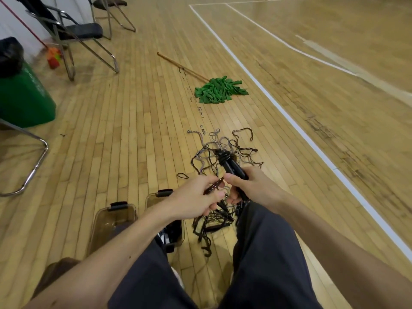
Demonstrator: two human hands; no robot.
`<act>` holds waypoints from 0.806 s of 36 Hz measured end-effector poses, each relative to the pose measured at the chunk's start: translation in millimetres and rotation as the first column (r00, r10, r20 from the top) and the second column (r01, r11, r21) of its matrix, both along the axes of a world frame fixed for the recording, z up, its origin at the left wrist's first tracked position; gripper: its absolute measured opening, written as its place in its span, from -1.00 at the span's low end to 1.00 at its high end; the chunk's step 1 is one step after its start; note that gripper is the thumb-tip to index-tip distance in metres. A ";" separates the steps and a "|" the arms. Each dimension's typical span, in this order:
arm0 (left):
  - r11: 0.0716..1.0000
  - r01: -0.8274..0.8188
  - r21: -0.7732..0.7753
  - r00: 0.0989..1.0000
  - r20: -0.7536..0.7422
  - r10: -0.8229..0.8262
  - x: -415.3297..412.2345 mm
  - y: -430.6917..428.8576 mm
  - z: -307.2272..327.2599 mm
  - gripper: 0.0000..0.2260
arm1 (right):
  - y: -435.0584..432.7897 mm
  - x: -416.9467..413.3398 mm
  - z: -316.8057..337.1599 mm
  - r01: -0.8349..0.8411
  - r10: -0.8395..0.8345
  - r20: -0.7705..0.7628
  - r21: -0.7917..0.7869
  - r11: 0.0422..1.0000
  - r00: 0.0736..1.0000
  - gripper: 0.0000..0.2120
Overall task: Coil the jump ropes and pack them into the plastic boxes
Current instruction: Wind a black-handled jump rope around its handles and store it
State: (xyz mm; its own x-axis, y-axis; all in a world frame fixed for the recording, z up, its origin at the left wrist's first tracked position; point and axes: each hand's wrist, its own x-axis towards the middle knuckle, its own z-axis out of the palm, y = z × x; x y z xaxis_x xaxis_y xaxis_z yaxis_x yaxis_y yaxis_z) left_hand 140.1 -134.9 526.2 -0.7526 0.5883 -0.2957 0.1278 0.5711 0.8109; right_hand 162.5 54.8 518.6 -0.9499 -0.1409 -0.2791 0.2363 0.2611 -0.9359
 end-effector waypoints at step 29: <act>0.850 0.247 -0.465 0.704 -0.517 -0.487 -26.3 12.0 77.8 -0.83 | 8.5 13.5 21.1 -0.374 0.317 0.257 0.220 0.901 0.913 -0.74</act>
